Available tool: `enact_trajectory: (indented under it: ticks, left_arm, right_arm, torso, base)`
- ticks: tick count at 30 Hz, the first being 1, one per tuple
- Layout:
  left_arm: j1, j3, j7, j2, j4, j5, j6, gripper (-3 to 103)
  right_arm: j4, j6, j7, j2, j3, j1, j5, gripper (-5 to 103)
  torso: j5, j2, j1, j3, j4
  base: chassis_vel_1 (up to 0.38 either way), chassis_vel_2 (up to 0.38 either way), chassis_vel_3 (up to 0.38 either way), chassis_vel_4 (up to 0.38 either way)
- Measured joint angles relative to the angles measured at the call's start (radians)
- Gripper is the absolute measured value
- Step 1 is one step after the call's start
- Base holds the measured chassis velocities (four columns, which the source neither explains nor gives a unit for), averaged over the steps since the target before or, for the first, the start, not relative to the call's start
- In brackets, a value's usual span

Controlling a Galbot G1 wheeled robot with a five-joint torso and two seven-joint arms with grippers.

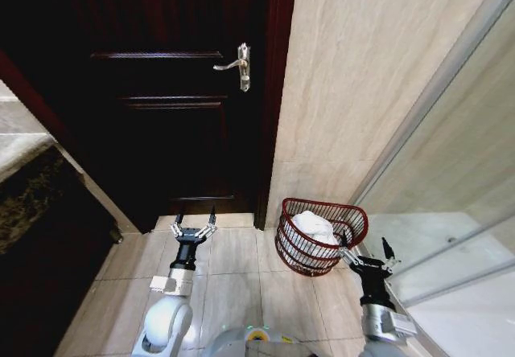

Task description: Discard the used towel into the hamper.

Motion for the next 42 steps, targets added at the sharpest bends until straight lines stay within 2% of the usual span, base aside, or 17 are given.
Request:
enact_trajectory:
  ticks: [42]
  left_arm:
    - [0.002, -0.003, 0.000, -0.006, 0.012, -0.007, -0.018, 100]
  right_arm:
    - [0.002, 0.004, 0.023, -0.001, -0.019, -0.020, -0.028, 100]
  torso:
    - [-0.0001, -0.169, -0.060, -0.108, 0.0000]
  base:
    - [0.002, -0.001, -0.001, 0.001]
